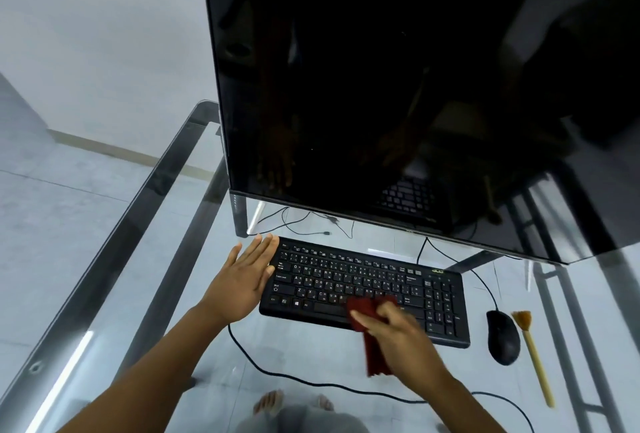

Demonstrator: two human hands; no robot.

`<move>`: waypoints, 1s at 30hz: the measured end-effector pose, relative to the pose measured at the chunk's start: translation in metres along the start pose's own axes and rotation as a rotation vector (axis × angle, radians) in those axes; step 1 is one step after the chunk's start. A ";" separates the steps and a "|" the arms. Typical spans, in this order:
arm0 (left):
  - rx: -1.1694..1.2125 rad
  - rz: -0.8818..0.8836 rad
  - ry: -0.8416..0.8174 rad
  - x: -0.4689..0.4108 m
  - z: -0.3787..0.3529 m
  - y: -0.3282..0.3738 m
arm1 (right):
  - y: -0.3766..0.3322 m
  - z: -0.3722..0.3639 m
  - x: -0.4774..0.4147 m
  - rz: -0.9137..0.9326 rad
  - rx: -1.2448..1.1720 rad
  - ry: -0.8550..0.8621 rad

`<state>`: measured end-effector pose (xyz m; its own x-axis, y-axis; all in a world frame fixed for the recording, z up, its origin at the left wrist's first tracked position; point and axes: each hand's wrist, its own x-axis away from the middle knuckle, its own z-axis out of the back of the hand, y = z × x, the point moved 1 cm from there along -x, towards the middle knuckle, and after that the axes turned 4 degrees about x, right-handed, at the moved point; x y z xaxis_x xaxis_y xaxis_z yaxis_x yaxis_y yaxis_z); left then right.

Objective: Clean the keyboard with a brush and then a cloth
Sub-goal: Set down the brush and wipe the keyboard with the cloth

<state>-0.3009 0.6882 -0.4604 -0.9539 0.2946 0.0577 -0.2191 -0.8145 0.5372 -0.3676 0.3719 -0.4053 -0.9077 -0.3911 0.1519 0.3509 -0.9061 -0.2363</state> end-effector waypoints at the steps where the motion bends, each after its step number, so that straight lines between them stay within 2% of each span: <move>1: -0.001 -0.001 0.003 0.000 0.000 0.000 | 0.009 0.001 0.007 -0.047 -0.007 0.020; 5: 0.007 -0.007 0.002 -0.001 -0.001 0.000 | -0.010 -0.006 0.002 -0.132 0.059 0.085; 7: 0.002 -0.005 -0.001 -0.001 -0.001 0.000 | -0.035 -0.015 -0.017 -0.057 0.015 0.096; 10: 0.003 0.000 -0.016 0.000 0.000 0.001 | -0.071 -0.013 -0.048 0.177 -0.005 0.023; 11: 0.003 0.003 -0.022 0.000 0.000 0.001 | -0.075 -0.006 -0.060 0.178 -0.053 0.005; 13: -0.002 0.005 -0.029 -0.001 0.001 0.002 | -0.070 0.003 -0.083 -0.023 -0.172 0.011; 14: -0.003 0.004 -0.026 -0.001 0.001 0.002 | -0.066 0.006 -0.092 -0.101 -0.154 0.104; 16: 0.002 0.002 -0.017 0.000 0.000 0.002 | -0.065 0.001 -0.101 -0.120 -0.028 0.178; 17: 0.003 0.003 -0.011 0.000 0.000 0.002 | -0.073 0.002 -0.101 -0.071 -0.055 0.137; 19: 0.002 0.005 -0.004 0.000 -0.001 0.001 | -0.090 0.002 -0.093 0.150 -0.148 0.004; 21: -0.001 0.001 -0.008 0.000 0.000 0.001 | -0.083 0.008 -0.101 0.235 -0.156 0.001; 23: -0.004 -0.006 -0.010 0.000 0.000 0.000 | -0.058 0.014 -0.119 0.072 -0.122 0.170; 25: -0.003 -0.006 0.001 0.000 -0.001 0.000 | -0.055 0.016 -0.128 -0.129 -0.100 0.184; 26: -0.004 -0.002 0.006 0.001 -0.001 0.000 | -0.066 0.013 -0.129 -0.102 -0.073 0.166; 28: -0.005 0.003 0.005 0.001 -0.001 0.000 | -0.087 0.004 -0.119 0.112 0.007 0.074; 29: -0.003 0.003 0.001 0.001 -0.001 0.000 | -0.087 -0.002 -0.117 0.202 0.042 0.083; 30: -0.001 0.003 -0.004 0.001 0.000 0.000 | -0.083 0.000 -0.121 0.215 0.034 0.080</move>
<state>-0.3022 0.6881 -0.4602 -0.9537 0.2942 0.0631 -0.2162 -0.8157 0.5365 -0.2873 0.4943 -0.4042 -0.8258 -0.5634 0.0247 0.5449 -0.8085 -0.2222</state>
